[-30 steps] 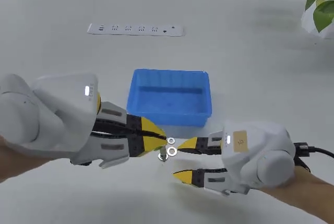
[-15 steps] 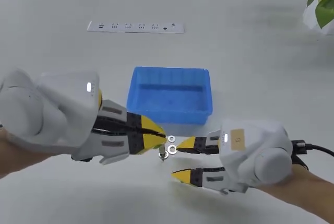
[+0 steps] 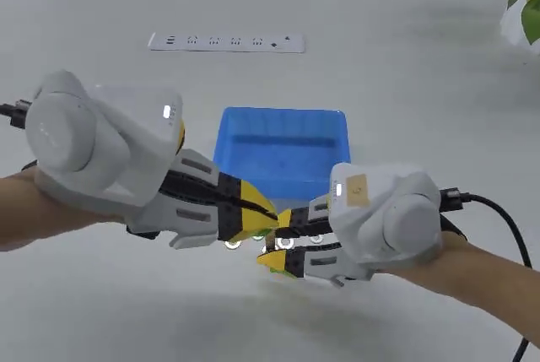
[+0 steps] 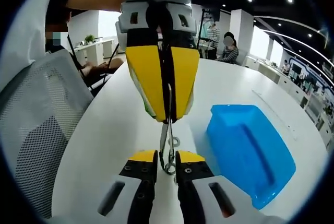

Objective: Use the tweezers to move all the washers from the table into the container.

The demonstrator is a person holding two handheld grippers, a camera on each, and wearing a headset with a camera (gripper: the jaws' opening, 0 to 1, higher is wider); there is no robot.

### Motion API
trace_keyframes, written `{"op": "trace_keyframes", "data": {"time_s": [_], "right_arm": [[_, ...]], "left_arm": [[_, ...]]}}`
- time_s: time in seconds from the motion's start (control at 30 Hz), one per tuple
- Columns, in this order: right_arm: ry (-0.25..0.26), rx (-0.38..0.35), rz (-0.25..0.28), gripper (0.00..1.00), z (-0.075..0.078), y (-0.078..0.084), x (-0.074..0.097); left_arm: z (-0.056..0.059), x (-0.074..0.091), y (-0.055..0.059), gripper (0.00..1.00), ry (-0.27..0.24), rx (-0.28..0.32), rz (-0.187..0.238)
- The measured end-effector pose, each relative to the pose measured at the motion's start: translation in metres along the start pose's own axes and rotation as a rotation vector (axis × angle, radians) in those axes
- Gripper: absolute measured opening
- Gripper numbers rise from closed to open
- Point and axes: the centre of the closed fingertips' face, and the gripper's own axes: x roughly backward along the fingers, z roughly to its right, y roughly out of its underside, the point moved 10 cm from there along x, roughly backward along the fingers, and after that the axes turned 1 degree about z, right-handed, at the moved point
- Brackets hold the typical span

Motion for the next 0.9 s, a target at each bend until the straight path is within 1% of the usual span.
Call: {"op": "trace_keyframes", "data": {"time_s": [0.03,0.07,0.23,0.37,0.53,0.6,0.63,0.67,0.73,0.77,0.83,0.9], "right_arm": [[-0.001,0.013,-0.019,0.12,0.000,0.001,-0.001],[0.002,0.012,-0.018,0.12,-0.001,0.001,-0.001],[-0.018,0.006,-0.020,0.10,-0.001,0.001,0.000],[-0.020,0.015,-0.018,0.09,-0.001,0.002,0.001],[-0.019,0.006,-0.013,0.09,-0.001,0.002,0.002],[-0.016,0.006,-0.013,0.09,-0.001,0.002,0.002],[-0.017,0.006,-0.014,0.09,-0.001,0.002,0.003],[-0.017,0.007,-0.014,0.09,-0.001,0.002,0.003],[-0.017,-0.007,-0.010,0.09,-0.002,0.002,0.003],[-0.017,-0.010,-0.010,0.09,-0.003,0.002,0.003],[-0.019,-0.001,-0.014,0.09,-0.003,0.002,0.003],[-0.021,0.002,-0.016,0.09,-0.004,0.001,0.002]], "left_arm": [[0.000,0.000,0.000,0.05,0.003,-0.002,-0.001],[0.000,0.000,0.000,0.05,0.008,-0.001,-0.001],[0.004,0.000,0.000,0.05,0.025,-0.019,-0.006],[0.005,-0.001,-0.001,0.05,0.023,-0.025,-0.010],[0.007,-0.002,-0.003,0.05,0.016,-0.036,-0.014],[0.007,-0.002,-0.003,0.06,0.005,-0.024,-0.010],[0.007,-0.001,-0.002,0.06,0.004,0.005,-0.007],[0.007,-0.001,-0.002,0.08,0.001,0.009,-0.004],[0.009,0.001,-0.001,0.17,-0.001,0.016,-0.002],[0.012,0.002,-0.001,0.20,0.002,0.020,-0.008],[0.017,0.004,0.000,0.20,-0.004,0.010,-0.016],[0.018,0.006,0.002,0.23,-0.018,0.011,-0.024]]}}
